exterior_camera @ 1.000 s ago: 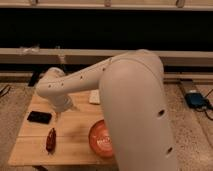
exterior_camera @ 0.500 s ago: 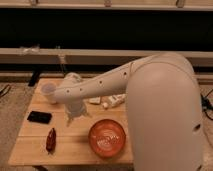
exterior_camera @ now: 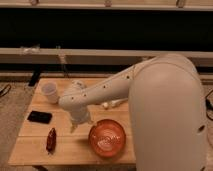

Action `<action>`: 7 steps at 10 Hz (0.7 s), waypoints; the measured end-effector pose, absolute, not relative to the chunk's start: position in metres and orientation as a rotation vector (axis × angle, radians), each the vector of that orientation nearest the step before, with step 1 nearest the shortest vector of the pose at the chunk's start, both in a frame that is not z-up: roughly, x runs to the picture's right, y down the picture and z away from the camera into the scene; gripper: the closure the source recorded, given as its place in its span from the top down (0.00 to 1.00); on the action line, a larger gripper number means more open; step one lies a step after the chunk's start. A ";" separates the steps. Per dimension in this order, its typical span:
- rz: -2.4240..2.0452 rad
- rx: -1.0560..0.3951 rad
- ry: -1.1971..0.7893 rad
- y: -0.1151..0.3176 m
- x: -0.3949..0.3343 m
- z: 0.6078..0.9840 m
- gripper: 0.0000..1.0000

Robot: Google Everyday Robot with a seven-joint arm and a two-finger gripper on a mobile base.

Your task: Push the ceramic bowl across the table

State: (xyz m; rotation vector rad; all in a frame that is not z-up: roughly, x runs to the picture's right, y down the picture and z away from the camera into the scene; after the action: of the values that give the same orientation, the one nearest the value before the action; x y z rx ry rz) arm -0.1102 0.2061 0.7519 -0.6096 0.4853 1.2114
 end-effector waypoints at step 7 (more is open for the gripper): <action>1.292 -0.611 0.593 0.259 -0.087 0.731 0.79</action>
State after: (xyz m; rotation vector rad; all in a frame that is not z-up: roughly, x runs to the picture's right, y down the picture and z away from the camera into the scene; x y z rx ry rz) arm -0.0875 0.2592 0.7305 -0.6105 0.5929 1.2921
